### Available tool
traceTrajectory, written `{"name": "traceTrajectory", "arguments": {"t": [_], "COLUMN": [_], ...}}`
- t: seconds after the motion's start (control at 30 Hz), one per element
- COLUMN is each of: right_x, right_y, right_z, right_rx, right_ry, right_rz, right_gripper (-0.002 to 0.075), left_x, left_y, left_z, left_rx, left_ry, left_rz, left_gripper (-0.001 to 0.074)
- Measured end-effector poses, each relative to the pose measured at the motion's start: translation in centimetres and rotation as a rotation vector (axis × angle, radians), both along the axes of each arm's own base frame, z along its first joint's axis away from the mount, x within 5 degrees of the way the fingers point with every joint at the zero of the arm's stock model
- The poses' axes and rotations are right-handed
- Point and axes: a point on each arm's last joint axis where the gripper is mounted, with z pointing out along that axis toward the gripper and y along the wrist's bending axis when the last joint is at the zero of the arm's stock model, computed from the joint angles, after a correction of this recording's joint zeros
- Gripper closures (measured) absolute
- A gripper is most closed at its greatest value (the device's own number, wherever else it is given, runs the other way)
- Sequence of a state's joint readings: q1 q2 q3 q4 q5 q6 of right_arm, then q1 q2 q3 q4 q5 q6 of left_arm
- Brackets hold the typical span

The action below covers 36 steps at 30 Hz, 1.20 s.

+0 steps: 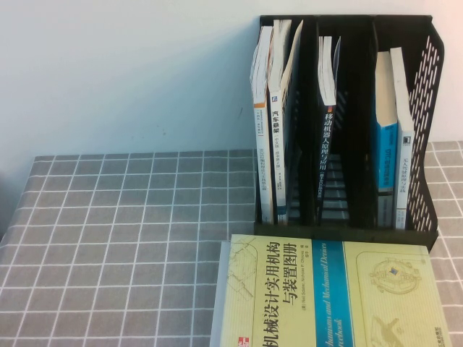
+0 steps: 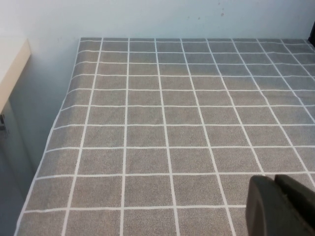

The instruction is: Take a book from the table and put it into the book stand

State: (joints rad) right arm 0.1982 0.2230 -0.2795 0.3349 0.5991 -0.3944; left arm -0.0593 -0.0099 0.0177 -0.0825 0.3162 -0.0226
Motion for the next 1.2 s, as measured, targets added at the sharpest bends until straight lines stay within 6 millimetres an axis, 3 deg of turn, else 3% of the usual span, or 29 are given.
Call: {"name": "traceTrajectory", "arguments": {"t": [0.13, 0.3, 0.57, 0.77, 1.2], "right_x": [0.0, -0.3, -0.3, 0.2, 0.0], "right_y": [0.0, -0.4, -2.0, -2.5, -2.8], "right_z": [-0.1, -1.5, -3.3, -5.9, -7.0], "right_rx": [0.000, -0.017, -0.025, -0.030, -0.058], "right_ry": [0.000, -0.016, -0.310, -0.280, -0.164], "right_rz": [-0.001, -0.033, -0.214, -0.313, -0.384], "right_gripper": [0.0729, 0.0729, 0.0729, 0.0729, 0.0729], "left_x": [0.0, 0.0, 0.0, 0.0, 0.0], "left_y": [0.0, 0.0, 0.0, 0.0, 0.0], "left_z": [0.0, 0.0, 0.0, 0.0, 0.0], "left_rx": [0.000, 0.000, -0.003, -0.003, -0.003], "left_ry": [0.000, 0.000, 0.000, 0.000, 0.000], "left_rz": [0.000, 0.000, 0.001, 0.001, 0.001], "left_gripper": [0.0738, 0.0738, 0.0738, 0.0738, 0.0738]}}
